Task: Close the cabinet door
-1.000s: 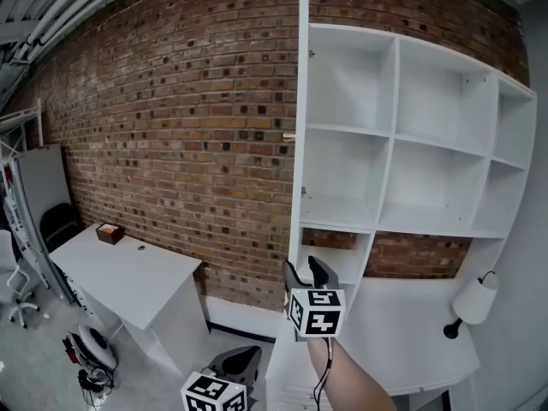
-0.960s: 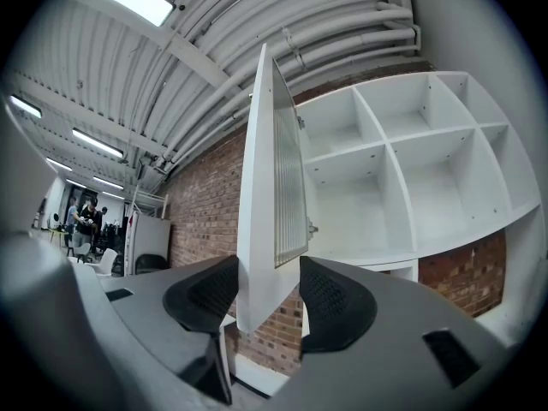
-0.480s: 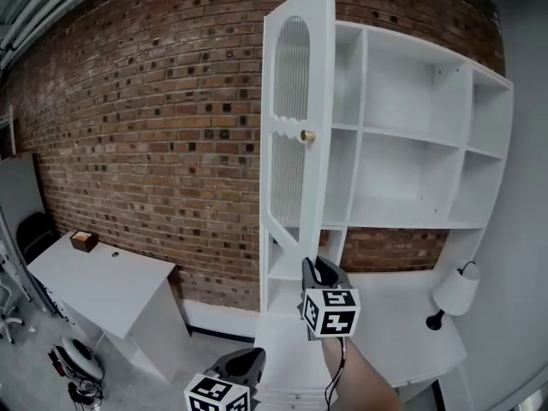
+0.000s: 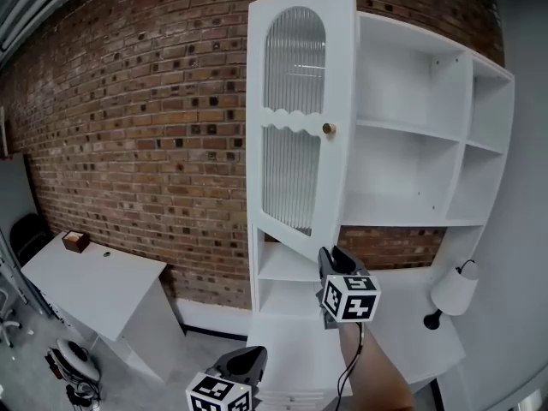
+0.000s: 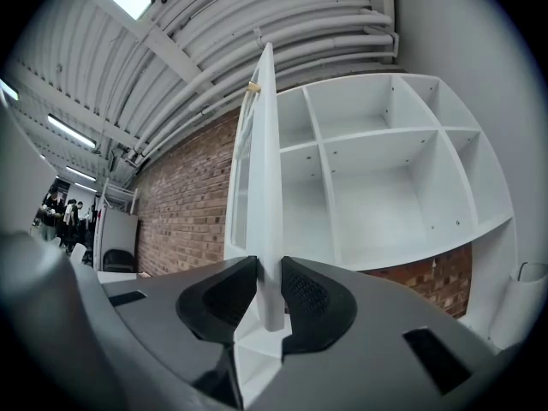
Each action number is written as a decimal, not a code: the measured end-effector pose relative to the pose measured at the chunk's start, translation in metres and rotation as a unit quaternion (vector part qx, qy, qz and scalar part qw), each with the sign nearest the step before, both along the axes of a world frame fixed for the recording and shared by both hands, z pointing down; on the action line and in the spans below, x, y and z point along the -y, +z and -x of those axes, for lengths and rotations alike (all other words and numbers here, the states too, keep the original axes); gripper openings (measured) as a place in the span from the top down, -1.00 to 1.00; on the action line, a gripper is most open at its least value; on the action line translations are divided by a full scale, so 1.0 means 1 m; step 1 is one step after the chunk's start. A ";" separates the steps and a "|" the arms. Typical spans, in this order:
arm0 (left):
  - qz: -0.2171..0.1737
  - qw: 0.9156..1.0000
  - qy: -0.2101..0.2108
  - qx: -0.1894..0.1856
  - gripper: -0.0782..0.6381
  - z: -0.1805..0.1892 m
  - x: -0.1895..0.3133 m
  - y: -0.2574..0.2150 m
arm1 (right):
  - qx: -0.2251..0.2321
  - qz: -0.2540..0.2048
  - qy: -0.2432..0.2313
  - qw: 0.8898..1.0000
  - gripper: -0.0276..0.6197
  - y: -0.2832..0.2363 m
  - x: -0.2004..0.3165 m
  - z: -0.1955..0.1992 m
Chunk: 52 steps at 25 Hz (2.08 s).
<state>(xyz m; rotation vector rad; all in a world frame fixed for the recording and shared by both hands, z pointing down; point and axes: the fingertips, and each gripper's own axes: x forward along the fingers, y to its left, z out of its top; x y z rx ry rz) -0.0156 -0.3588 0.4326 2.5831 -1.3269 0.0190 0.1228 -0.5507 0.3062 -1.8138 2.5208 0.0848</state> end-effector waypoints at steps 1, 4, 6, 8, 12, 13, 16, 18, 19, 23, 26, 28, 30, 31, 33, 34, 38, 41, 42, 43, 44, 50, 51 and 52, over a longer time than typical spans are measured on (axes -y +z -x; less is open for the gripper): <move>0.001 1.000 0.001 0.000 0.76 -0.003 0.004 0.001 | -0.001 0.001 -0.001 1.000 0.60 0.000 0.005 -0.004; 0.004 1.000 0.002 0.000 0.76 -0.014 0.016 0.004 | -0.001 0.002 -0.004 1.000 0.58 0.000 0.019 -0.017; 0.007 1.000 0.003 0.001 0.76 -0.020 0.024 0.006 | 0.000 0.002 -0.004 1.000 0.56 0.001 0.028 -0.024; 0.010 1.000 0.002 0.001 0.76 -0.022 0.030 0.008 | 0.001 0.000 -0.007 1.000 0.55 0.001 0.037 -0.029; 0.014 1.000 -0.002 0.003 0.76 -0.024 0.043 0.010 | 0.000 -0.001 -0.018 1.000 0.55 0.000 0.052 -0.035; 0.015 1.000 -0.003 0.004 0.76 -0.025 0.046 0.009 | -0.001 -0.001 -0.022 1.000 0.55 -0.001 0.056 -0.037; 0.016 1.000 -0.005 0.004 0.76 -0.031 0.056 0.009 | -0.004 -0.002 -0.034 0.999 0.54 -0.001 0.067 -0.044; 0.017 1.000 -0.006 0.004 0.76 -0.035 0.062 0.010 | -0.006 -0.004 -0.043 0.999 0.54 0.000 0.074 -0.048; 0.017 1.000 -0.007 0.004 0.76 -0.036 0.065 0.010 | -0.007 -0.004 -0.048 0.999 0.54 0.000 0.077 -0.049; 0.017 1.000 -0.010 0.006 0.76 -0.046 0.077 0.011 | -0.017 -0.004 -0.051 0.999 0.52 0.000 0.090 -0.056; 0.016 1.000 -0.009 0.007 0.76 -0.055 0.085 0.009 | -0.026 -0.007 -0.047 0.999 0.48 0.000 0.099 -0.063; 0.016 1.000 -0.009 0.006 0.76 -0.060 0.090 0.008 | -0.031 -0.009 -0.042 0.999 0.44 -0.001 0.105 -0.066; 0.016 1.000 -0.009 0.006 0.76 -0.065 0.094 0.009 | -0.038 -0.014 -0.030 0.999 0.33 -0.003 0.110 -0.071; 0.017 1.000 -0.009 0.007 0.76 -0.067 0.096 0.009 | -0.038 -0.015 -0.026 0.999 0.30 -0.003 0.113 -0.073; 0.018 1.000 -0.010 0.008 0.76 -0.072 0.101 0.010 | -0.034 -0.011 -0.023 0.999 0.27 -0.003 0.119 -0.076; 0.019 1.000 -0.010 0.008 0.76 -0.074 0.103 0.010 | -0.031 -0.008 -0.022 0.999 0.26 -0.003 0.123 -0.077; 0.018 1.000 -0.011 0.007 0.76 -0.083 0.109 0.009 | -0.028 0.000 -0.019 0.999 0.24 -0.003 0.134 -0.082; 0.019 1.000 -0.013 0.008 0.76 -0.085 0.112 0.009 | -0.030 0.001 -0.019 0.999 0.24 -0.003 0.140 -0.084; 0.020 1.000 -0.014 0.008 0.76 -0.085 0.113 0.009 | -0.030 0.002 -0.019 0.999 0.24 -0.003 0.142 -0.084; 0.020 1.000 -0.015 0.008 0.76 -0.084 0.114 0.009 | -0.029 0.003 -0.018 0.999 0.24 -0.003 0.145 -0.084; 0.021 1.000 -0.016 0.009 0.76 -0.084 0.116 0.009 | -0.029 0.003 -0.017 0.999 0.24 -0.003 0.147 -0.085; 0.023 0.999 -0.024 0.010 0.76 -0.083 0.121 0.011 | -0.021 0.007 -0.017 1.000 0.24 -0.002 0.160 -0.087; 0.023 0.999 -0.025 0.010 0.76 -0.082 0.121 0.011 | -0.020 0.007 -0.016 1.000 0.24 -0.002 0.161 -0.088; 0.024 0.999 -0.026 0.010 0.76 -0.082 0.122 0.011 | -0.019 0.008 -0.015 1.000 0.24 -0.002 0.163 -0.088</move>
